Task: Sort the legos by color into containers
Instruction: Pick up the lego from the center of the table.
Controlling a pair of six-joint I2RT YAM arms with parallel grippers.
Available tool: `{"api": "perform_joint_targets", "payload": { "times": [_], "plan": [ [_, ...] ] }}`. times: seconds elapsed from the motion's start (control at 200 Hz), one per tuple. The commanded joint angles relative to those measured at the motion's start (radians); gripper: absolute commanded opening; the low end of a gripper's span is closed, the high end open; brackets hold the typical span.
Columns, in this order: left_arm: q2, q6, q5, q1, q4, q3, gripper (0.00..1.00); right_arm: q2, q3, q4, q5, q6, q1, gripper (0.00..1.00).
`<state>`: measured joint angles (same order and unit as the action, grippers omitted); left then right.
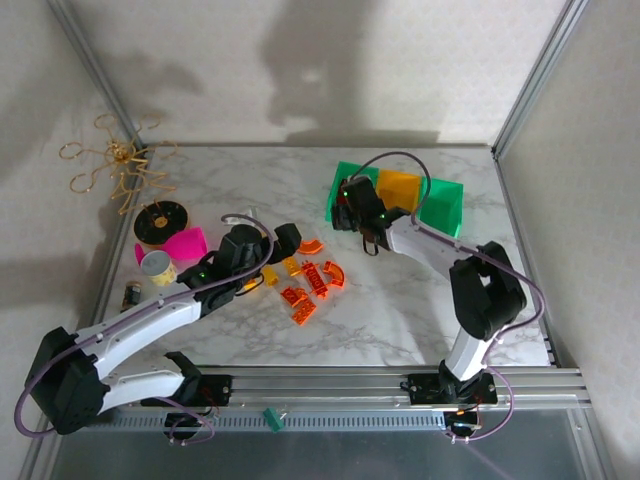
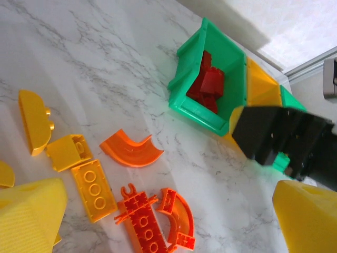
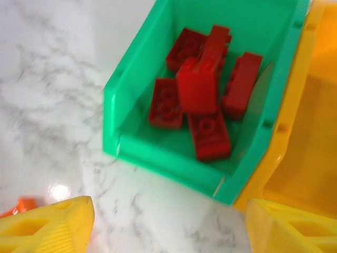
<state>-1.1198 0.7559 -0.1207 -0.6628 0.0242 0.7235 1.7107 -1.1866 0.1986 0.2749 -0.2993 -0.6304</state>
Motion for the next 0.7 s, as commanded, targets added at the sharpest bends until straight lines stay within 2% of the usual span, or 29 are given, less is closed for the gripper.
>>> {"api": "perform_joint_targets", "payload": {
  "times": [0.0,0.165,0.235,0.395,0.576,0.696],
  "plan": [
    [0.039,0.006,0.038,0.004,0.063,-0.027,1.00,-0.088,0.101,0.022,-0.029,-0.012,-0.034,0.75],
    [0.066,0.024,0.058,-0.004,0.091,-0.054,1.00,-0.138,0.197,0.091,-0.066,-0.062,-0.059,0.74],
    [0.075,0.030,0.065,-0.009,0.088,-0.071,1.00,-0.145,0.223,0.119,-0.051,-0.103,-0.103,0.74],
    [0.086,0.050,0.058,-0.014,0.077,-0.097,1.00,-0.130,0.245,0.105,-0.087,-0.217,-0.152,0.74],
    [0.078,0.060,0.059,-0.018,0.069,-0.101,1.00,-0.075,0.228,0.089,-0.030,-0.252,-0.165,0.62],
    [0.080,0.051,0.055,-0.020,0.075,-0.100,1.00,-0.037,0.213,0.066,-0.047,-0.239,-0.166,0.53]
  ]
}}
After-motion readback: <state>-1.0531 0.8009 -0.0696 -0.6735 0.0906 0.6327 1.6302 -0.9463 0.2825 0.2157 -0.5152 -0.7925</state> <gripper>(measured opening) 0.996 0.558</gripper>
